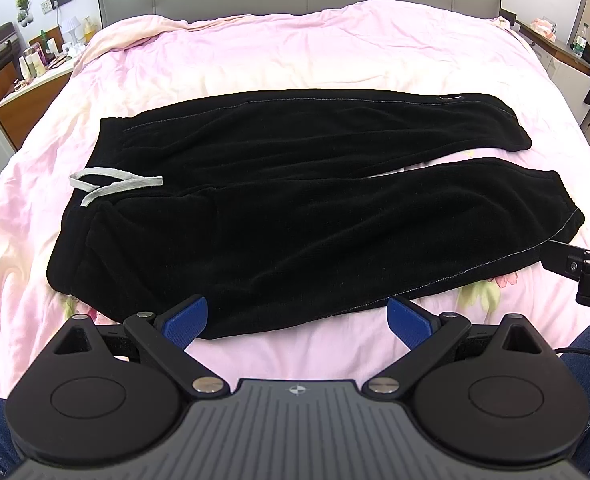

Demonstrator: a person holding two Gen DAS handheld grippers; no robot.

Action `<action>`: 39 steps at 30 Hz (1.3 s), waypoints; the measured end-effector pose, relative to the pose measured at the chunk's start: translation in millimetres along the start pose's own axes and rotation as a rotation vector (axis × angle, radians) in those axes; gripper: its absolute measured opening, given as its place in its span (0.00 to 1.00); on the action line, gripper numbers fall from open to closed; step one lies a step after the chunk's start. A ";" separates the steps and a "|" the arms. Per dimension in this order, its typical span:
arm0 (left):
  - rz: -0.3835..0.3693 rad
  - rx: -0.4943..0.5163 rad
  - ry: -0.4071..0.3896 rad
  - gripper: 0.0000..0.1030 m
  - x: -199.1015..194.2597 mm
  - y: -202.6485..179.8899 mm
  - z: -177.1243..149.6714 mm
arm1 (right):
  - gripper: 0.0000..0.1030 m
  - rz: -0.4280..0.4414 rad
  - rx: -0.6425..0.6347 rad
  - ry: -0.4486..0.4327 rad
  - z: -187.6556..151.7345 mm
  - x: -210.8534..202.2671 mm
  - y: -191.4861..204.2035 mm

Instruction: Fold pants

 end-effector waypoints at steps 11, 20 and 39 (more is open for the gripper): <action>-0.002 -0.004 0.005 1.00 -1.9 0.4 0.1 | 0.95 0.001 -0.004 -0.002 -1.9 2.1 0.6; -0.004 0.000 0.011 1.00 1.0 1.6 3.5 | 0.95 0.003 -0.009 -0.009 -2.2 1.0 -0.9; -0.092 0.302 0.007 1.00 48.8 -9.1 -8.2 | 0.95 -0.038 -0.388 -0.155 2.7 22.0 9.5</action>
Point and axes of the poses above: each gripper's, at about its wrist camera, not at the fingertips, and x roughly the way its jaws point, y to its left, z to its top, the point moved 2 cm from there along x, roughly the way its jaws point, and after that the axes turned 12 degrees about -x, right-handed, at the moved point
